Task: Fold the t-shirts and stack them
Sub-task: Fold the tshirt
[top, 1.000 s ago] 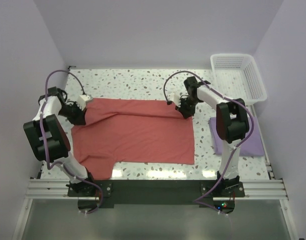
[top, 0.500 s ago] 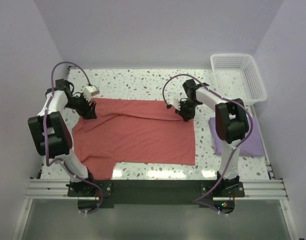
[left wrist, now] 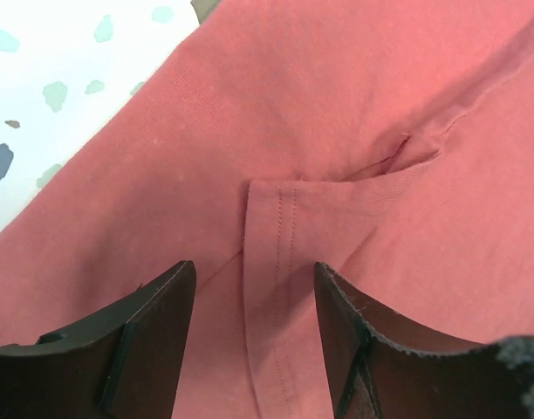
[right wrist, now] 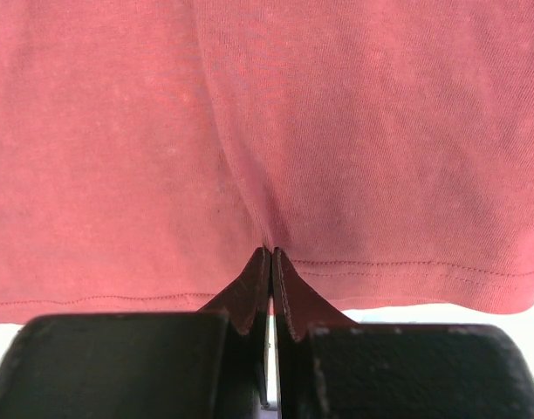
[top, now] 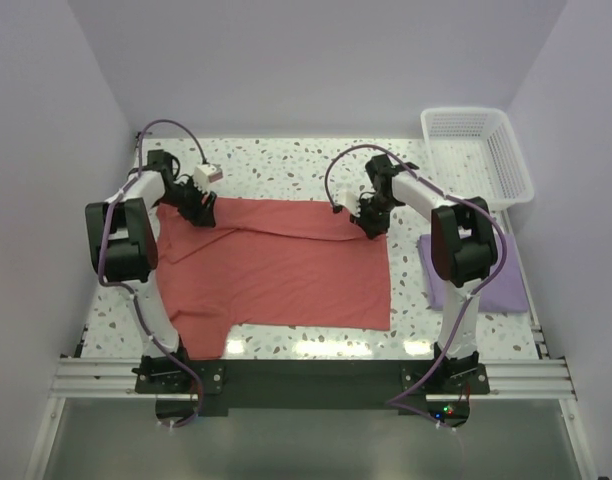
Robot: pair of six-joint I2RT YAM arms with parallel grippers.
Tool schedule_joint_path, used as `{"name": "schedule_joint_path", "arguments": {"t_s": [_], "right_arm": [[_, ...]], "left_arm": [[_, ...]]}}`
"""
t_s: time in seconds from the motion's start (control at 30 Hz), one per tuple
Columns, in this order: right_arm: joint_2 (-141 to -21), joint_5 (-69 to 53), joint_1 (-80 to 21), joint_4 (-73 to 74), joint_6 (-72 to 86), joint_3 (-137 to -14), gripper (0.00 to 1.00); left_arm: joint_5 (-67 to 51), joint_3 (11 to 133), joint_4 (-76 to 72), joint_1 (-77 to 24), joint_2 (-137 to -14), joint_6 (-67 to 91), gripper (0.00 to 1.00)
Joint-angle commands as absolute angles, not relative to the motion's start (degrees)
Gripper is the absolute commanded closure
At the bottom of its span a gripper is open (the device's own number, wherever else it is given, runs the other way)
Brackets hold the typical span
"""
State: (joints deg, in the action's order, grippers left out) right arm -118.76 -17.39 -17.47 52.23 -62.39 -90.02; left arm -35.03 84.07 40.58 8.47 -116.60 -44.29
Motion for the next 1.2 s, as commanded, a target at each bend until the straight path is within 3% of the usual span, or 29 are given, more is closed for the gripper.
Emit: {"name": "schedule_joint_path", "arguments": {"t_s": [0.0,0.13,0.37,0.5,0.57,0.73,0.83,0.87,0.97,1.17], "right_arm": [[-118.74,-16.96,-17.49,53.17,-62.84,-91.93,1.0],[-118.83,-16.96,-17.49,53.09,-62.84,-92.2,1.0],[-119.53,-16.52,-17.49,53.26,-62.75,-92.99,1.0],[-119.27,-16.26,-17.58,53.44,-62.84,-92.9,1.0],[-119.09,-16.52,-17.49,53.96,-62.75,-93.34,0.98],[-116.82,-18.98,-17.58,54.32,-58.72,-96.76,0.65],[-115.58,-24.06,-18.19,54.14,-53.45,-99.66,0.47],[-115.14,-26.61,-18.63,53.97,-52.05,-100.36,0.46],[-114.79,-31.18,-21.52,49.85,-44.14,-101.69,0.44],[-117.15,-30.59,-31.72,34.48,-29.02,-101.69,0.46]], "left_arm": [[-36.99,87.45,42.43,8.0,-118.03,-46.31,0.39],[-40.95,87.63,47.63,7.73,-117.42,-50.44,0.46],[-45.7,87.55,58.18,6.77,-116.02,-58.26,0.67],[-44.83,84.3,63.17,4.84,-113.12,-64.49,0.72],[-43.78,81.76,66.08,3.61,-110.58,-67.66,0.72],[-42.01,79.72,71.36,4.03,-103.19,-74.7,0.66],[-44.11,80.15,71.36,9.2,-99.5,-72.86,0.55],[-45.17,80.16,71.19,10.79,-98.97,-72.77,0.49],[-43.78,78.23,65.68,18.0,-96.86,-67.16,0.43],[-37.36,72.95,55.3,26.62,-95.01,-56.36,0.43]]}}
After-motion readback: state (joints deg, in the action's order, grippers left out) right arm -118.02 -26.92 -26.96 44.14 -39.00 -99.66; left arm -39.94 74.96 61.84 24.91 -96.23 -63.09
